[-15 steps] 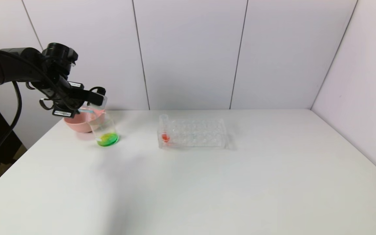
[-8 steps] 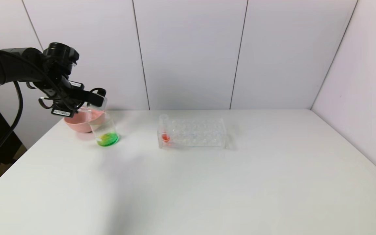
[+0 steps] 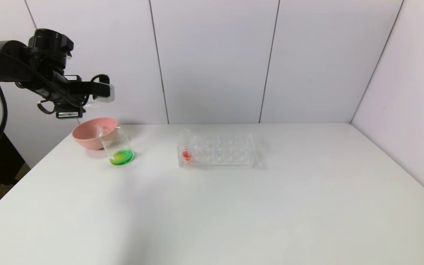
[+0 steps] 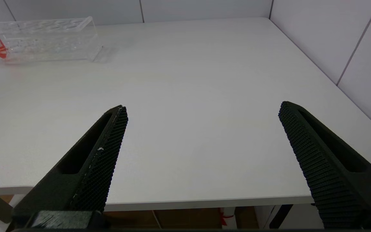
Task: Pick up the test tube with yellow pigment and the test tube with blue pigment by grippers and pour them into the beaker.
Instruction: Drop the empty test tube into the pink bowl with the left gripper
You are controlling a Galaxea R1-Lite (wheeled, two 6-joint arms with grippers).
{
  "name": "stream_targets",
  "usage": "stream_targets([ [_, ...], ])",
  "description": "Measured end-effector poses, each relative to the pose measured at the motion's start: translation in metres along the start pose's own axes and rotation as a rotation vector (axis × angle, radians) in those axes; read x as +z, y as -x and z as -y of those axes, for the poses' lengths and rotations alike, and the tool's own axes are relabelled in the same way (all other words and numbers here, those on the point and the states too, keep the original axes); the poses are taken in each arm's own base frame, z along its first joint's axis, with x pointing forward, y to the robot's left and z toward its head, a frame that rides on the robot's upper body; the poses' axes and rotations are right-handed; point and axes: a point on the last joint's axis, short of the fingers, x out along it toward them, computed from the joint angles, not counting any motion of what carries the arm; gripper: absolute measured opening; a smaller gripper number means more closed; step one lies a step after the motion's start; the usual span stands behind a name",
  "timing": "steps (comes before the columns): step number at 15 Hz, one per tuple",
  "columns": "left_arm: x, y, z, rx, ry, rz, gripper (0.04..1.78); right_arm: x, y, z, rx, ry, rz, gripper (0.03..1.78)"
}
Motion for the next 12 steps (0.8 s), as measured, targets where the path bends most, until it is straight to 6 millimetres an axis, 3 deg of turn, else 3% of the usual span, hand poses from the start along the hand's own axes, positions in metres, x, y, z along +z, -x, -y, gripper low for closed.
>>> stream_targets([
  [6, -0.02, 0.023, -0.027, 0.126, 0.755, 0.234, 0.44, 0.0, 0.0, 0.0, 0.0, 0.0, 0.0, 1.71],
  [8, -0.022, 0.011, -0.025, 0.153, 0.97, 0.313, 0.44, 0.0, 0.0, 0.0, 0.0, 0.0, 0.0, 1.71],
  [12, -0.033, -0.043, 0.015, 0.196, 1.275, 0.42, 0.44, 0.0, 0.0, 0.0, 0.0, 0.0, 0.0, 1.71],
])
